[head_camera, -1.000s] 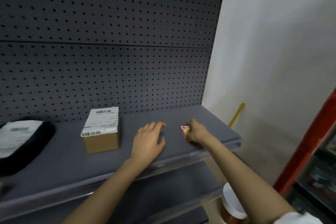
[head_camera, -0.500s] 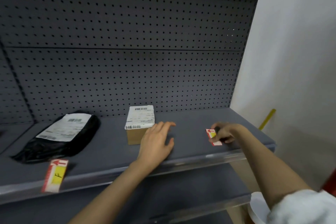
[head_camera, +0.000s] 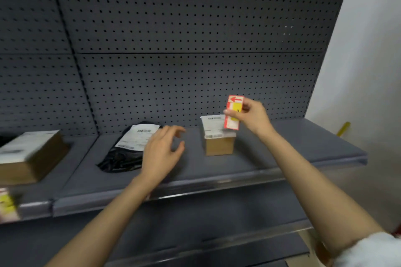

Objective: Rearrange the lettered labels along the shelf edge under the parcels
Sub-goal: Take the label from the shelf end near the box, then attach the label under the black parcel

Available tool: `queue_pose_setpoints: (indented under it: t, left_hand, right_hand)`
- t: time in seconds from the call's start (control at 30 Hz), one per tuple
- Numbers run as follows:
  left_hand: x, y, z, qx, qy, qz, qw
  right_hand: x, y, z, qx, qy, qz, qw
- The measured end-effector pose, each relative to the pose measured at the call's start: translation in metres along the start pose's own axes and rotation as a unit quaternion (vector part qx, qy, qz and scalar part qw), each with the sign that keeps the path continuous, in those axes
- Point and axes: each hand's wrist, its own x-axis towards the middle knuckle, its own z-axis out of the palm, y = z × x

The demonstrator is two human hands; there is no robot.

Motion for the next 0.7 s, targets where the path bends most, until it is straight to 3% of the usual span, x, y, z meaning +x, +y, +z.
queue_pose_setpoints:
  t: [0.17, 0.4, 0.53, 0.7]
  left_hand:
    - [-0.054, -0.077, -0.069, 0.061, 0.012, 0.0, 0.998]
    - [-0.12, -0.134, -0.085, 0.14, -0.118, 0.039, 0.982]
    - [-0.131, -0.136, -0.078, 0.194, -0.122, 0.048, 0.972]
    - [-0.138, -0.126, -0.07, 0.214, -0.086, 0.007, 0.973]
  right_hand:
    - [-0.042, -0.047, 0.102, -0.002, -0.042, -0.041, 0.998]
    - [-0.09, -0.063, 0.191, -0.025, -0.179, -0.089, 0.979]
    - [-0.104, -0.057, 0.212, -0.095, -0.175, -0.11, 0.974]
    - [-0.109, -0.05, 0.219, -0.104, -0.135, -0.098, 0.981]
